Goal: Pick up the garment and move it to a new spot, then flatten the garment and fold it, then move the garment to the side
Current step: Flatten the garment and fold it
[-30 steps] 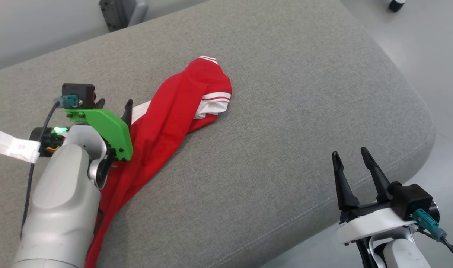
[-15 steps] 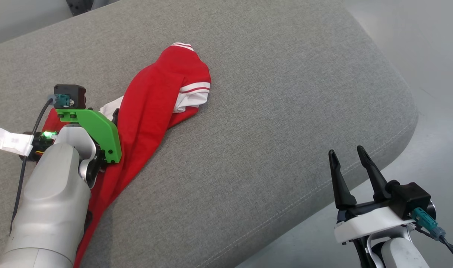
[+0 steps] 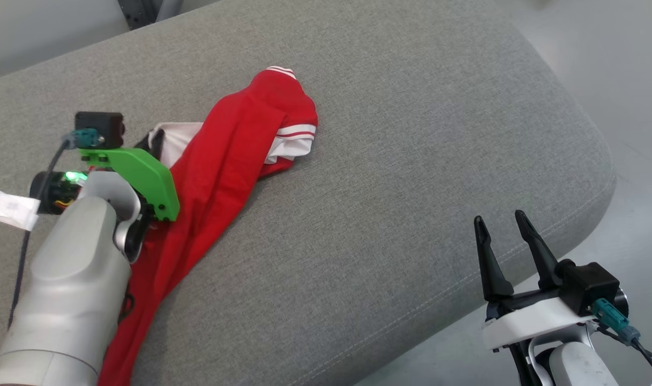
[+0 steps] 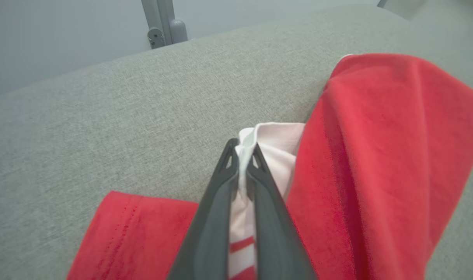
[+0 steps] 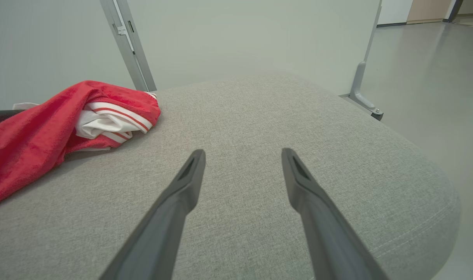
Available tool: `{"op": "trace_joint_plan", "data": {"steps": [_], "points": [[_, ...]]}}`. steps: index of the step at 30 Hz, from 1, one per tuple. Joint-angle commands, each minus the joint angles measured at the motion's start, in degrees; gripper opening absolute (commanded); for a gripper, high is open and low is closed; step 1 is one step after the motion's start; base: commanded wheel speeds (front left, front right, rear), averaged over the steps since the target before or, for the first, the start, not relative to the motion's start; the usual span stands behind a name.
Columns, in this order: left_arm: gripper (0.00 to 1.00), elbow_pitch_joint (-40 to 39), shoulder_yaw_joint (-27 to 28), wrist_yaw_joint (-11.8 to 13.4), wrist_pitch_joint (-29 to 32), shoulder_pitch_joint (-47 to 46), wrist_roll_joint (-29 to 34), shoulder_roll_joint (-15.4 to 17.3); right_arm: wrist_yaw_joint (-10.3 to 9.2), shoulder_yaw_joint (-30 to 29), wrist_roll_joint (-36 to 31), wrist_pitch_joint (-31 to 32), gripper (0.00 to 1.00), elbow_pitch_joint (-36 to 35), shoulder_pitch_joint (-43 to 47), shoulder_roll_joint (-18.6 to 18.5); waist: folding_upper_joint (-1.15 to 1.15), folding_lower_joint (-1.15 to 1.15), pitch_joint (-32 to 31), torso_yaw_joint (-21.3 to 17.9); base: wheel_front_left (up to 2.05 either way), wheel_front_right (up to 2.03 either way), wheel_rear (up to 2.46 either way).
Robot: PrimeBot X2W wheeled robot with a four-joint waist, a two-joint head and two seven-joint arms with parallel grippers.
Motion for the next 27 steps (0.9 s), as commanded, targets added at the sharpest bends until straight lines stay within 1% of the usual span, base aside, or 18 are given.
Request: {"op": "trace_joint_plan", "data": {"steps": [1,3,4,6,8,11,14,18,19,20,21,25,27], "points": [[0.0,0.2,1.0,0.6,-2.4,-2.2,-0.7,1.0,0.0,-0.1,-0.3,-0.2,1.0,0.1,0.6,-0.1,0.45,0.0,-0.7,0.5,0.0,0.0,0.0],[0.0,0.6,1.6,1.6,-5.2,-3.3,-0.5,1.5,0.0,-0.1,-0.5,-0.2,1.0,0.2,0.8,-0.1,0.45,0.0,-1.1,0.8,0.0,0.0,0.0],[0.0,0.6,1.6,1.6,-5.2,-3.3,-0.5,1.5,0.0,-0.1,-0.5,-0.2,1.0,0.2,0.8,-0.1,0.45,0.0,-1.1,0.8,0.0,0.0,0.0],[0.0,0.8,2.4,2.4,-7.6,-4.6,-0.7,1.7,0.0,-0.2,-0.8,-0.2,1.0,0.3,0.9,-0.1,0.45,0.0,-1.6,1.0,0.0,0.0,0.0],[0.0,0.5,3.1,3.0,-10.0,-5.9,-1.0,1.3,0.0,-0.4,-1.1,-0.2,1.0,0.4,1.1,-0.1,0.45,0.0,-2.1,1.3,0.0,0.0,0.0],[0.0,-0.4,3.7,3.2,-12.4,-7.2,-1.2,0.2,0.0,-0.8,-1.5,-0.2,1.0,0.4,1.5,-0.1,0.45,0.0,-2.9,1.8,0.0,0.0,0.0],[0.0,-2.2,3.5,3.3,-13.9,-7.4,-1.7,-1.9,0.0,-1.2,-1.9,-0.2,1.0,0.5,2.2,-0.1,0.45,0.0,-3.9,2.4,0.0,0.0,0.0],[0.0,-5.9,2.1,3.6,-14.7,-4.3,-2.2,-6.2,0.0,-1.4,-2.3,-0.2,1.0,0.5,2.5,-0.1,0.45,0.0,-5.0,2.7,0.0,0.0,0.0],[0.0,-7.0,1.4,3.9,-14.9,-3.3,-2.1,-6.9,0.0,-1.3,-2.3,-0.2,1.0,0.5,2.6,-0.1,0.45,0.0,-5.2,2.7,0.0,0.0,0.0],[0.0,-9.6,-0.3,4.0,-14.5,-0.8,-2.4,-8.3,0.0,-1.3,-2.2,-0.2,1.0,0.4,2.6,-0.1,0.45,0.0,-5.3,2.5,0.0,0.0,0.0],[0.0,-10.9,-1.7,4.3,-14.2,0.7,-2.2,-8.8,0.0,-1.2,-2.2,-0.2,1.0,0.3,2.7,-0.1,0.45,0.0,-5.4,2.3,0.0,0.0,0.0],[0.0,-16.5,-8.3,5.4,-12.4,7.9,-2.5,-9.7,0.0,-1.7,-1.9,-0.2,1.0,0.1,3.0,-0.1,0.45,0.0,-5.2,1.7,0.0,0.0,0.0],[0.0,-19.3,-12.5,5.8,-11.2,11.3,-4.2,-9.7,0.0,-1.6,-1.6,-0.2,1.0,0.1,2.8,0.0,0.45,0.0,-4.7,1.2,0.0,0.0,0.0]]}}
